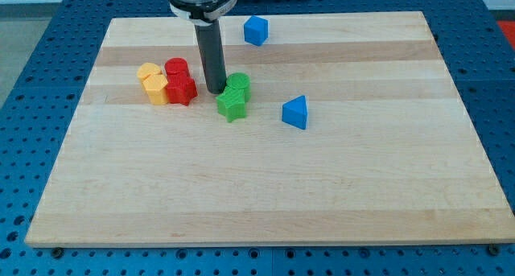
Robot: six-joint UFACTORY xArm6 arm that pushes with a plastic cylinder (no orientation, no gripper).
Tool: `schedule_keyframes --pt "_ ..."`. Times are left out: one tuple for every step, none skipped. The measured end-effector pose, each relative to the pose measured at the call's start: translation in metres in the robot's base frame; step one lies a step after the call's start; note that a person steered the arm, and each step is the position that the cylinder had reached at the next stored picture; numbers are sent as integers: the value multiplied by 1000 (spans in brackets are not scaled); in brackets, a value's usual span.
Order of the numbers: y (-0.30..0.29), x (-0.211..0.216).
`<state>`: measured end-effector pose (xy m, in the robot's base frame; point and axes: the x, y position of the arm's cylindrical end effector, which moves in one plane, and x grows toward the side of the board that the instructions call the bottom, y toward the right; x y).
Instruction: Push blue cube into green blocks
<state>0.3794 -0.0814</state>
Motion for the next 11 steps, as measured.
schedule_keyframes --pt "0 3" --pt "0 -32" --pt "0 -73" --pt "-2 -132" --pt "-2 -182" --pt "18 -183" --pt "48 -180" --pt "59 -172" --pt "59 -154" --pt "59 -132" --pt "59 -111"
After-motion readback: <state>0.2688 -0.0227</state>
